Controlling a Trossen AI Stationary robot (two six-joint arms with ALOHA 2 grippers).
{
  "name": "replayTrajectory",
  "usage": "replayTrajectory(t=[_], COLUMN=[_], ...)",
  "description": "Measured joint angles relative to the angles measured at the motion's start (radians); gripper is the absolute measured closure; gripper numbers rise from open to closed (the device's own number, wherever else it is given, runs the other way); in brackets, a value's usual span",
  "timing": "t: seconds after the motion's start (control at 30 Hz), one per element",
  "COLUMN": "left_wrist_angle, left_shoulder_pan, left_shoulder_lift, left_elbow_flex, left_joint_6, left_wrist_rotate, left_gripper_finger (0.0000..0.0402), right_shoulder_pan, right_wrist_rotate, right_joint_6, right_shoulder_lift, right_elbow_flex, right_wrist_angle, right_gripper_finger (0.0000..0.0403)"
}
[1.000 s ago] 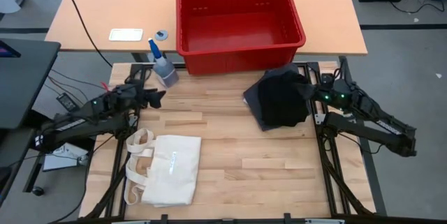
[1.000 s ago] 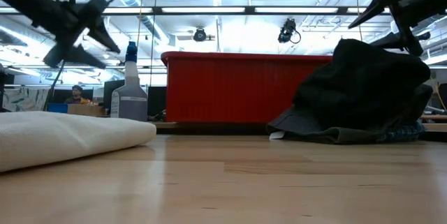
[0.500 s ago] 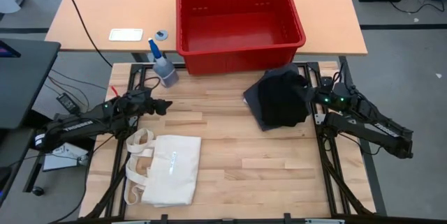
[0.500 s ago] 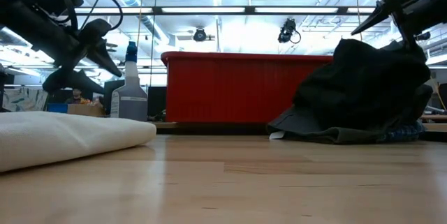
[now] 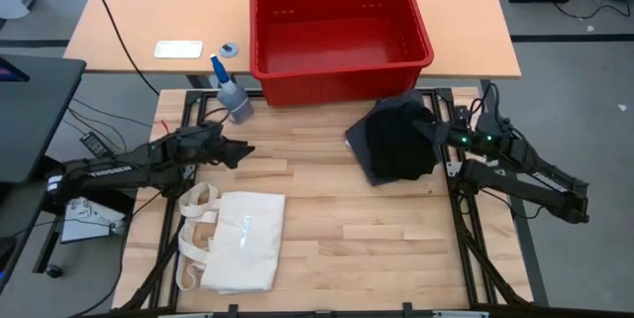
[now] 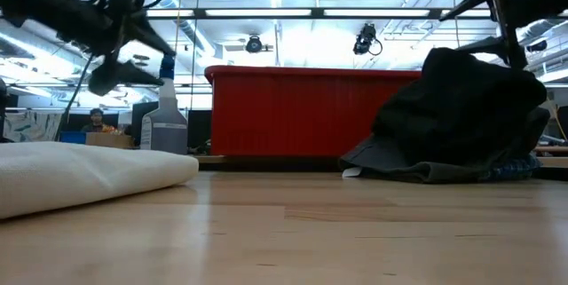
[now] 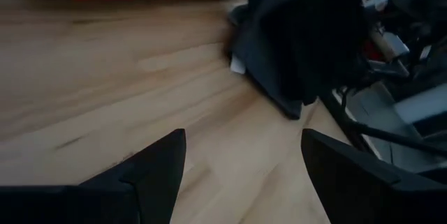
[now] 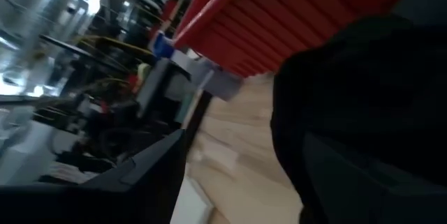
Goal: Fold laundry
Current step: Put the folded black pants into the red bin
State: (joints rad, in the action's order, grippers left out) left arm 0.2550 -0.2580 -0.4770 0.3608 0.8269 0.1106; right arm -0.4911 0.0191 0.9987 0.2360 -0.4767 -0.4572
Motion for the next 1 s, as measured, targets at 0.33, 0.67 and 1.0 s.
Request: replayTrajectory(t=[0.33, 0.67, 1.0], left_wrist_angle=[-0.125, -0.164, -0.162], left_shoulder_pan=[0.005, 0.005, 0.002], left_shoulder_lift=[-0.373, -0.682, -0.882], left_elbow_flex=[0.228, 0.432, 0.633], left_joint_6=[-0.116, -0.133, -0.188], left_wrist_rotate=[-0.006, -0.136, -0.225], left_gripper_finger=[0.0113, 0.0113, 0.0113], right_shoulder_pan=[0.0, 0.0, 0.018], right_wrist_rotate=[-0.02, -0.036, -0.02], right_joint_6=[-0.143, -0.253, -0.313], right_shoulder_lift=[0.237, 0.467, 0.524], right_elbow_flex=[-0.169, -0.322, -0.448], right_wrist_angle=[-0.152, -0.384, -0.465], right_gripper_finger=[0.0126, 0.0127, 0.0127])
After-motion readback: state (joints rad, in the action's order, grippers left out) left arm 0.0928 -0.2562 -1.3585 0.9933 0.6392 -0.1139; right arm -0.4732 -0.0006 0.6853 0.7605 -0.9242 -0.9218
